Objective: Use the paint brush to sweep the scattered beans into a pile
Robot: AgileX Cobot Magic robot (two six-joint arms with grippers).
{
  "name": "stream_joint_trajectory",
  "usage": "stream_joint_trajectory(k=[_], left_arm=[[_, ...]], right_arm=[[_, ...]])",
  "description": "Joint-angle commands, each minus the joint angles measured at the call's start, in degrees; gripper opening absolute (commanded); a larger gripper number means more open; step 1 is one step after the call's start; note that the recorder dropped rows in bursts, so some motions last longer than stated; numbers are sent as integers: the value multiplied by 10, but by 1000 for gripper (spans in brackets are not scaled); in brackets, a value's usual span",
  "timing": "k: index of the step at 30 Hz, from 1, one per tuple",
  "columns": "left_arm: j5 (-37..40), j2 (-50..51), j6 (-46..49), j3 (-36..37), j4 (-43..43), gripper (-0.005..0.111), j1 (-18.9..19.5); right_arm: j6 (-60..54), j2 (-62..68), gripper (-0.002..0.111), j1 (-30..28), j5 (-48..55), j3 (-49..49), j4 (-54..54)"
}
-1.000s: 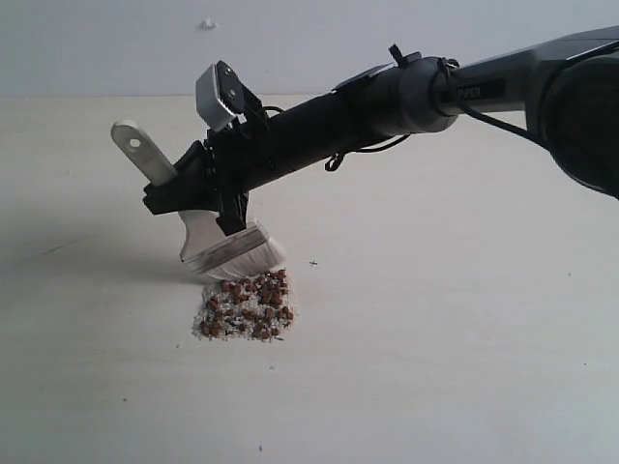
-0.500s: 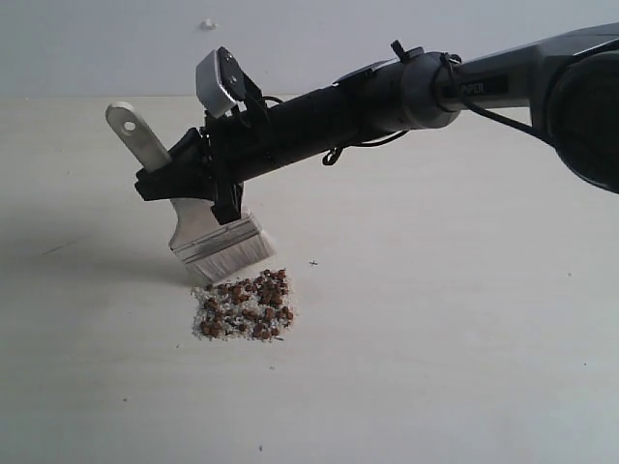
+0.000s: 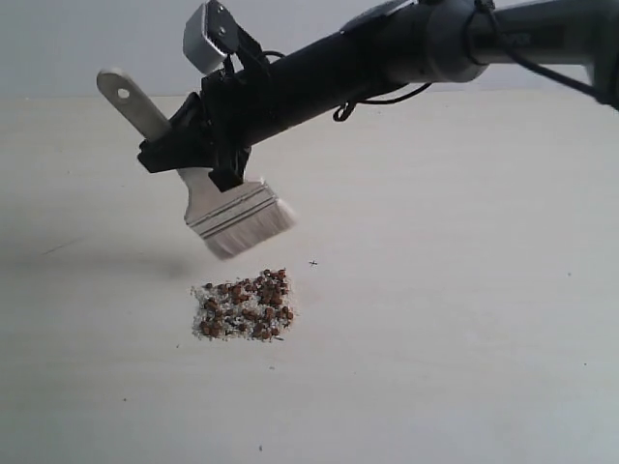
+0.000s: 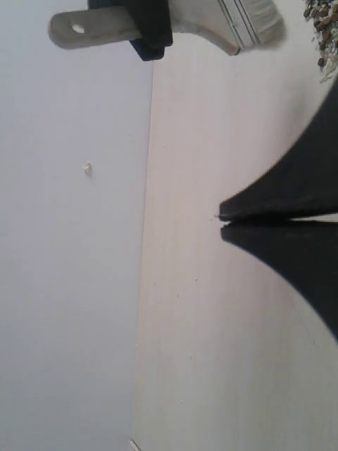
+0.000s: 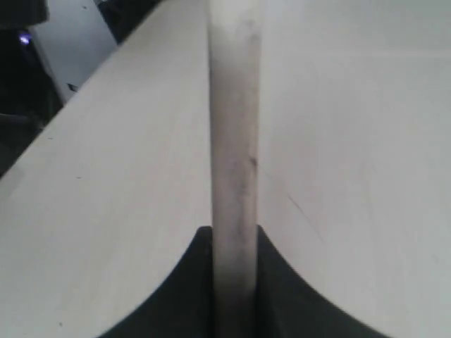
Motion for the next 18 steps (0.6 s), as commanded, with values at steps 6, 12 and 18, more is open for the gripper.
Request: stream_joint_trajectory(k=[6,12,18], left_arm=[[1,-3,1,0,-4,0,-4],[1,-3,1,0,-4,0,-4],[1,-3,1,0,-4,0,-4]], right_arm=[[693,-105,0,0,-243,-2,-498],[1115,-134,0,0,-156,-2,-864],[1175,-137,0,0,-57,65,-848]])
